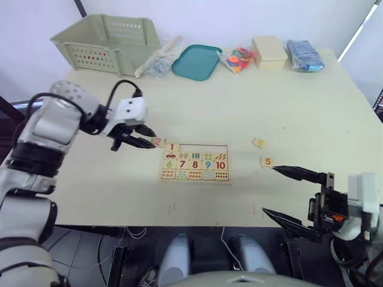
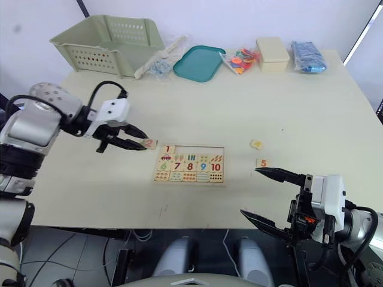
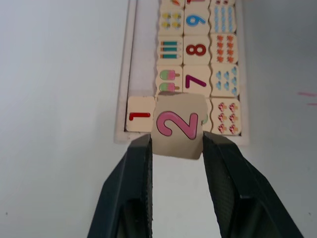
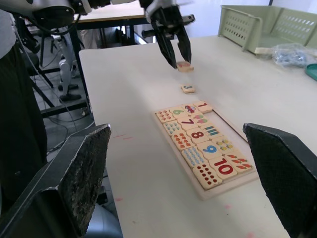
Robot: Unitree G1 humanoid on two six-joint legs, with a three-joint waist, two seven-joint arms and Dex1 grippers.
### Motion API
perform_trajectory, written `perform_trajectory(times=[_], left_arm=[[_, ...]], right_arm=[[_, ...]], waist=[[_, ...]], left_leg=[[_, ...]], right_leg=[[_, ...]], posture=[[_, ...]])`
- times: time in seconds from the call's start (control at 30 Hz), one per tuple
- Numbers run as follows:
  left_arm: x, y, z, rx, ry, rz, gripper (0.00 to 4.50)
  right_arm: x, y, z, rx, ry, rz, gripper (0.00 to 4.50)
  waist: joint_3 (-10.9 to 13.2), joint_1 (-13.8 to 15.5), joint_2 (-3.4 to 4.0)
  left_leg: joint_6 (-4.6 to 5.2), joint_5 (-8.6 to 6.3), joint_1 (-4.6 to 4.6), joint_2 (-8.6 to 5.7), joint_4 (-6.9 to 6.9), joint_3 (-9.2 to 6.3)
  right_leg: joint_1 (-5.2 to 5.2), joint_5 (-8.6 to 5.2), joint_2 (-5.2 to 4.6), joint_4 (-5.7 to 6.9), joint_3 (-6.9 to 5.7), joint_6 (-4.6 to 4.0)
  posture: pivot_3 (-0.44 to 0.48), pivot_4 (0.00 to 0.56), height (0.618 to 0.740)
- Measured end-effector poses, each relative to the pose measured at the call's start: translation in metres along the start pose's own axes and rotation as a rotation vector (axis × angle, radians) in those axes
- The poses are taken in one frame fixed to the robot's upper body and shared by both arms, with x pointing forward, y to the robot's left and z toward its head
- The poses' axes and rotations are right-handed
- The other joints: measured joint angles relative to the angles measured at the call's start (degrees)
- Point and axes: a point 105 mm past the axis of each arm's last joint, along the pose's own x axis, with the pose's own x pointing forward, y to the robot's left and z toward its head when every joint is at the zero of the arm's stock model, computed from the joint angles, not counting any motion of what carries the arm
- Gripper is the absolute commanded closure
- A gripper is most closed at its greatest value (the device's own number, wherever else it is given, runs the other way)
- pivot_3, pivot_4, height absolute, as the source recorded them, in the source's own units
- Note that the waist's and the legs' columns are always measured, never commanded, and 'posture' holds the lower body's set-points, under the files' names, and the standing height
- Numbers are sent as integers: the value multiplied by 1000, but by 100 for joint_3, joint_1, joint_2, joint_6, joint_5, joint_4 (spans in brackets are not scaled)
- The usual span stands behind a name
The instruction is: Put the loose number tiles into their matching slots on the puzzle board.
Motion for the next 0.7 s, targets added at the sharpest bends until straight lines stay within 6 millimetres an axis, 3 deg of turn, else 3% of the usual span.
perform_trajectory(times=[0.3, 0.4, 0.7], left_arm=[[18, 12, 24, -64, 113, 1, 3445], [32, 14, 32, -43, 149, -16, 3445], [60, 23, 30, -31, 179, -5, 3445]], right_arm=[[-7, 4, -7, 1, 13, -73, 0], [-8, 7, -5, -16, 13, -93, 0], [-5, 11, 0, -41, 8, -121, 0]], waist=[[1, 38, -1], [1, 41, -1], [2, 38, -2]], left_leg=[[0, 0, -1, 0, 2, 1], [0, 0, -2, -1, 2, 0], [0, 0, -3, -1, 2, -1]], right_leg=[[0, 0, -1, -1, 1, 1], [0, 0, -1, -1, 1, 1], [-1, 0, 0, -1, 3, 0]], posture=[[0, 150, 740], [0, 150, 740], [0, 150, 740]])
